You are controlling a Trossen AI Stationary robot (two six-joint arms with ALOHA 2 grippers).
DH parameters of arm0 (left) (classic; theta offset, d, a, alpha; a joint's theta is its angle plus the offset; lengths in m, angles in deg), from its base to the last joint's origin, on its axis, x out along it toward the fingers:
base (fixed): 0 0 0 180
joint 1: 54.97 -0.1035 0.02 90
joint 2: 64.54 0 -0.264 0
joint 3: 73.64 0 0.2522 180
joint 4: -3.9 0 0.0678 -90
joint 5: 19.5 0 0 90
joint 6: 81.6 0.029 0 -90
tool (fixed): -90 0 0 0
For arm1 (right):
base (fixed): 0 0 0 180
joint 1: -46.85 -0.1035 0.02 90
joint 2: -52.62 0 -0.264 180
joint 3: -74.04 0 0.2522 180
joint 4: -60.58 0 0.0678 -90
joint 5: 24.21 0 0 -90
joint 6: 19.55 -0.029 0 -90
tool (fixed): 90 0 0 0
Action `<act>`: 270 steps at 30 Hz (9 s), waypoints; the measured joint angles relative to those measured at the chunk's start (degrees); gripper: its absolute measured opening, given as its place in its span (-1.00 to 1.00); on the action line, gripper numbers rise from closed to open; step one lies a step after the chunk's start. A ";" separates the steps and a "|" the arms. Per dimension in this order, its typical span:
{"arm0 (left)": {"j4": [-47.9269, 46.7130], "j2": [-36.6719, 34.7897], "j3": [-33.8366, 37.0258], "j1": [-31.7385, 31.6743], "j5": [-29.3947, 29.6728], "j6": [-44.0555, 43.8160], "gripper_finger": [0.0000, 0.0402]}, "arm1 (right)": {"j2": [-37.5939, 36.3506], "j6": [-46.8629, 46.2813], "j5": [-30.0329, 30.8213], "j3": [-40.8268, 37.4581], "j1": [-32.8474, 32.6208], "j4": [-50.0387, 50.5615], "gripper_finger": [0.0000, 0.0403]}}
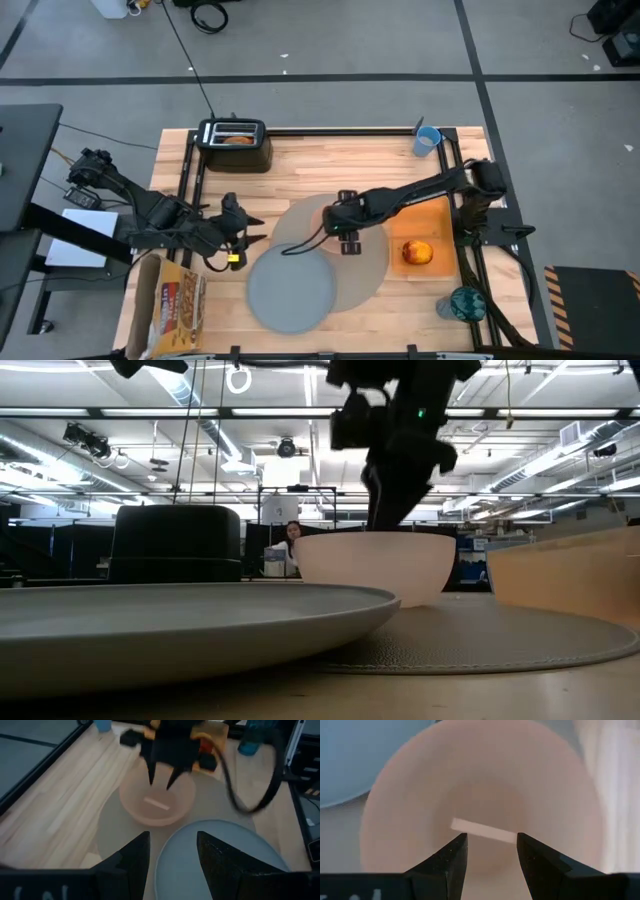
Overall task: Arrange a breakfast setting
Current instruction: Adjust the light orange bowl on the gray mat, then put the red apple to the top left of the light orange bowl on the gray mat, then put the brown toasted bread on the blue plate
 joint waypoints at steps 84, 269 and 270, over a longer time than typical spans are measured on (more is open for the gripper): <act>3.92 -0.01 -0.01 -2.17 -3.78 -6.23 -0.15 | -1.13 -14.14 -2.15 -2.05 -3.41 4.00 -0.12; -0.57 -13.88 -0.01 0.37 12.90 0.07 -0.15 | 2.26 -9.54 -1.24 -1.81 9.75 -38.23 -0.29; -1.00 -13.88 -0.01 0.36 12.88 0.05 -0.15 | 1.38 -9.35 -1.21 -1.81 9.62 -38.11 -0.25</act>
